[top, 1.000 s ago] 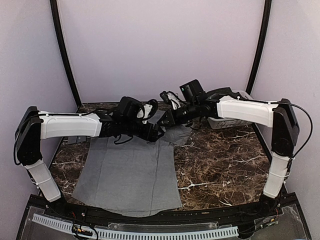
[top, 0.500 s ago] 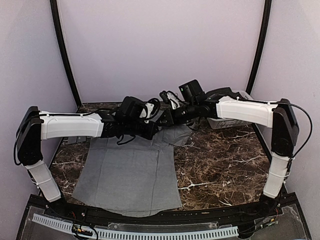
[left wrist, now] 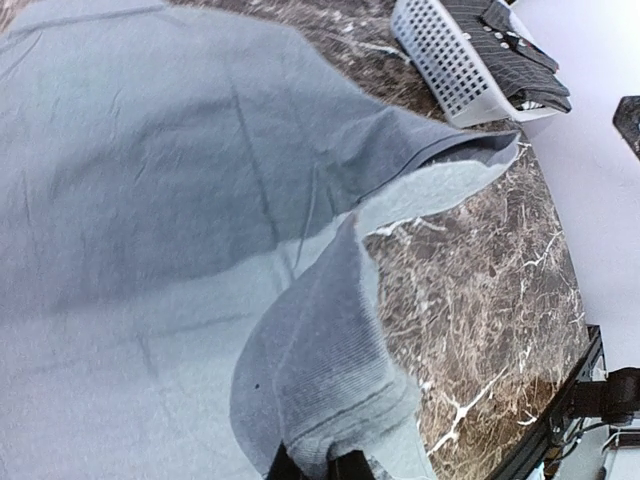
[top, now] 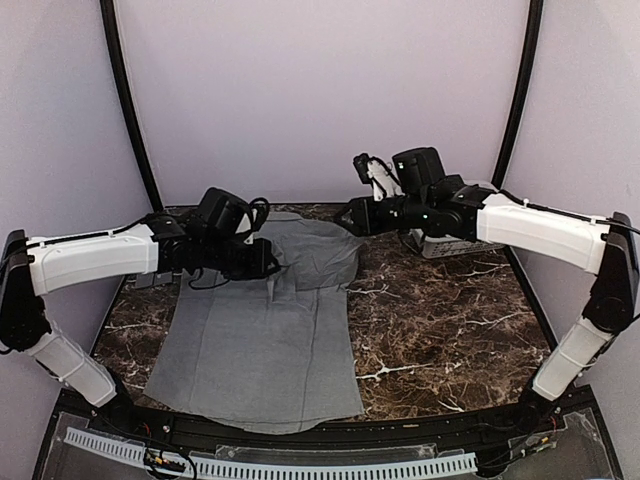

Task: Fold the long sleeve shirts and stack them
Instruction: Pass from the right arm to the left, then move the flattened shirt to the center of the board.

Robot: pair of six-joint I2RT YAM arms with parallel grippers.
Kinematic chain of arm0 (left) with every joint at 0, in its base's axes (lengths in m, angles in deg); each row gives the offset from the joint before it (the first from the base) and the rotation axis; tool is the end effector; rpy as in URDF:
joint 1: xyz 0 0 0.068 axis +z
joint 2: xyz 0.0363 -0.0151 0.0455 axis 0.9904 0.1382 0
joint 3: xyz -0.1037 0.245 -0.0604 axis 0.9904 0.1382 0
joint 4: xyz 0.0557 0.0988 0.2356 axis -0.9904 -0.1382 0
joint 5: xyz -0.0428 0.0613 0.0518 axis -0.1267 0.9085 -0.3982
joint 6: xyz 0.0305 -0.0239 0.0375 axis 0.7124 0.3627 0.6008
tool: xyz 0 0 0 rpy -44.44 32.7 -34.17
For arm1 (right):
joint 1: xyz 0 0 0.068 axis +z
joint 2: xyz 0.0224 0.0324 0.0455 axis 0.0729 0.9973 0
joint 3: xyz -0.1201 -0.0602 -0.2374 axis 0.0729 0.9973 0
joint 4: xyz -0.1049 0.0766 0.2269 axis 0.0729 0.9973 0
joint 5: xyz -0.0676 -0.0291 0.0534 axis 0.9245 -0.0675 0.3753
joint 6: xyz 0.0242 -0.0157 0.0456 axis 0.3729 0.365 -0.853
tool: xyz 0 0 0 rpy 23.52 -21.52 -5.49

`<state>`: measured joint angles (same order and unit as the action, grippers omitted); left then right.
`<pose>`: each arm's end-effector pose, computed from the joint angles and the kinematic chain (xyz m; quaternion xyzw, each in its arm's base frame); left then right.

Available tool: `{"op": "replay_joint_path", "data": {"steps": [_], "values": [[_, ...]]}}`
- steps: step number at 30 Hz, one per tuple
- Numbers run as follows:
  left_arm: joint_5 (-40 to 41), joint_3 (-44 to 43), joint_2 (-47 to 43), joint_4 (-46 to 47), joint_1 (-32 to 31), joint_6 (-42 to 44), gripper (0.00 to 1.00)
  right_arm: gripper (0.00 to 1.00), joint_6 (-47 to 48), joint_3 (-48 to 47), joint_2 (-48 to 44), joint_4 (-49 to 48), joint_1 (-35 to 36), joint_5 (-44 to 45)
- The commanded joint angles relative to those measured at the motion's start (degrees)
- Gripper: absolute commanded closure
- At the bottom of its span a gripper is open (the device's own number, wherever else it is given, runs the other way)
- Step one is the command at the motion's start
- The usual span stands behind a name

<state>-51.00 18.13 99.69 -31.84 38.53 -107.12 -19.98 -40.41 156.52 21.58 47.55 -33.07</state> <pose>0.2475 -0.2368 0.2820 0.0759 0.8884 -0.2971 0.3416 0.2733 0.2667 0.3291 -0.2259 0.8137 0.3368 0.4165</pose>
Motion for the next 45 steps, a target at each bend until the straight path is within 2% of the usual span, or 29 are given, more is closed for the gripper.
{"op": "replay_joint_path", "data": {"steps": [1,8,15,22,29,35,40,45], "values": [[-6.4,7.69,-6.4,-5.0,2.09,-9.55,1.0,0.53,0.69,4.46,0.53,-1.37,-0.88,7.02],[-9.9,13.1,-12.97,-7.24,3.36,-12.47,1.0,0.59,-1.02,10.93,1.45,-5.05,-2.94,8.82],[-14.79,12.34,-15.7,-5.22,3.36,-11.61,1.0,0.61,-2.38,12.44,5.22,-6.96,-4.67,7.69],[-8.45,4.63,-16.36,-3.83,3.41,-7.27,1.0,0.61,-3.4,13.94,8.03,-8.46,-4.22,3.47],[-5.39,-6.64,-10.33,-1.32,4.91,-4.95,1.0,0.61,-5.19,20.37,6.32,-9.19,-0.87,2.42],[-8.15,-16.99,-2.17,0.16,7.33,-3.7,1.0,0.63,-7.22,22.21,6.89,-10.91,1.2,1.94],[-10.98,-25.33,5.03,2.47,7.87,-3.72,1.0,0.71,-9.93,20.13,7.91,-15.08,2.82,0.16],[-12.6,-29.71,9.48,5.55,8.59,-7.45,1.0,0.82,-11.62,14.16,13.9,-16.84,4.7,-1.05]]}}
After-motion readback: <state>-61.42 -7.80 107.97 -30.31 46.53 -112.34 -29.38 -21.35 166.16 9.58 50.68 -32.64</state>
